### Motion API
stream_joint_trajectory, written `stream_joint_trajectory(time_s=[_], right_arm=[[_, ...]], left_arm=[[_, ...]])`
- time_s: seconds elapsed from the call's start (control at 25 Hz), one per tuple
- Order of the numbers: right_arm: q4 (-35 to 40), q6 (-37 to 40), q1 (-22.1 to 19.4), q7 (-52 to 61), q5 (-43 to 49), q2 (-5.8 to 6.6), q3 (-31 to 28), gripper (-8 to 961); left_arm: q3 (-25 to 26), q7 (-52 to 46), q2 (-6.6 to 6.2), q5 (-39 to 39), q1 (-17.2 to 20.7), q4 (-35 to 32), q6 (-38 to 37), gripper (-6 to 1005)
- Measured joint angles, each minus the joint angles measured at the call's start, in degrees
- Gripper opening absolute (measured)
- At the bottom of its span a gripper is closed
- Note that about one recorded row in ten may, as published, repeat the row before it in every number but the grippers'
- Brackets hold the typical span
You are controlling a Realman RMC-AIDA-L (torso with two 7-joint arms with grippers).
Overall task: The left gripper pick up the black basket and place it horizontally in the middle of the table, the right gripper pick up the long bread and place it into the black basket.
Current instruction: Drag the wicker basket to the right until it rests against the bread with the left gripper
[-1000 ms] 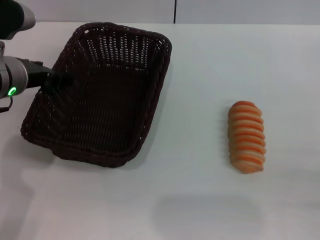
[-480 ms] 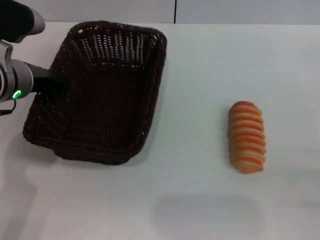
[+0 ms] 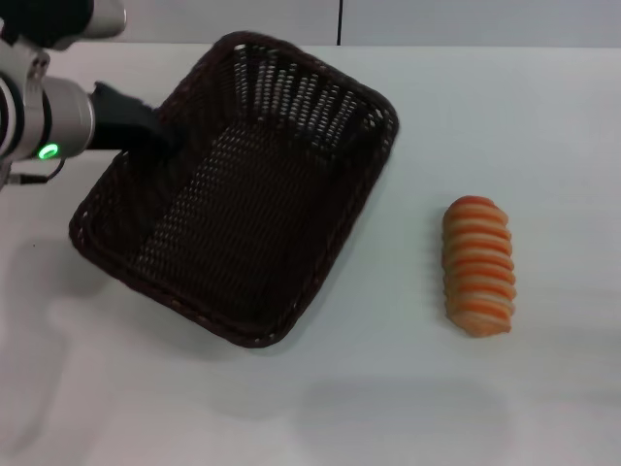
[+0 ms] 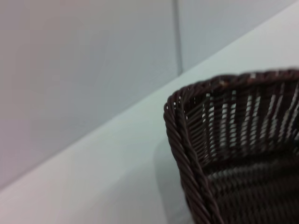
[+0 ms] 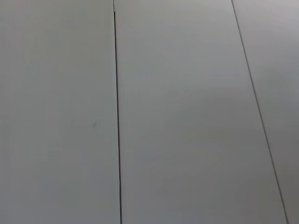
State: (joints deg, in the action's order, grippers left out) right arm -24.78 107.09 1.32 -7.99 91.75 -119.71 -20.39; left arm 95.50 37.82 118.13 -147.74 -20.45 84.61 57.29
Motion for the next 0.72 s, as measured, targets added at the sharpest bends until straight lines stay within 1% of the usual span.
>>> stream_joint_trajectory(time_s=[0.04,0.12,0.16,0.2,0.24,0.28,0.32,0.36,0.4,0.44,0.48,0.56,0.64,0.72], right_arm=[[0.0,0.0,0.0,0.0,0.0,0.0,0.0,832],[0.0,0.1,0.0,0.0,0.1,0.0,0.1,831],[0.0,0.2,0.0,0.0,0.1,0.0,0.1,831],[0.0,0.2,0.0,0.0,0.1,0.0,0.1,830],[0.0,0.4,0.0,0.0,0.1,-0.01,0.1,830],[0.0,0.4,0.0,0.0,0.1,-0.01,0.1,829],[0.0,0.6,0.0,0.0,0.1,-0.05,0.3,829],[0.0,0.6,0.0,0.0,0.1,-0.05,0.3,829],[0.0,0.8,-0.1,0.1,0.0,-0.06,0.4,828],[0.0,1.3,-0.2,0.2,-0.2,-0.07,0.7,828],[0.0,1.3,-0.2,0.2,-0.2,-0.07,0.7,827],[0.0,1.9,-0.3,0.3,-0.3,-0.08,0.8,827],[-0.1,2.3,-0.3,0.3,-0.1,-0.09,0.8,826],[-0.2,2.3,-0.3,0.3,-0.1,-0.09,0.8,825]], left_arm=[[2.4,4.2,-0.02,3.3,-1.3,-0.9,1.5,290],[6.1,8.9,-0.07,7.1,-3.5,-2.7,3.9,262],[8.8,12.2,-0.11,9.6,-5.2,-4.3,6.3,249],[8.8,12.2,-0.11,9.6,-5.2,-4.3,6.3,235],[18.5,21.9,-0.25,14.3,-11.5,-11.3,14.0,221],[18.5,21.9,-0.25,14.3,-11.5,-11.3,14.0,217],[20.8,24.2,-0.34,15.1,-13.1,-13.2,15.9,212],[24.3,27.4,-0.6,15.7,-15.5,-16.3,18.8,208],[26.3,29.6,-0.89,15.9,-17.0,-18.3,20.5,203],[30.5,34.3,-1.97,16.2,-20.6,-23.3,24.6,199],[30.5,34.3,-1.97,16.2,-20.6,-23.3,24.6,194],[32.1,37.0,-3.1,16.4,-22.9,-26.6,26.8,190],[32.2,38.5,-3.94,16.9,-23.9,-27.9,28.4,191],[32.2,39.4,-4.07,17.0,-24.3,-28.0,29.5,191]])
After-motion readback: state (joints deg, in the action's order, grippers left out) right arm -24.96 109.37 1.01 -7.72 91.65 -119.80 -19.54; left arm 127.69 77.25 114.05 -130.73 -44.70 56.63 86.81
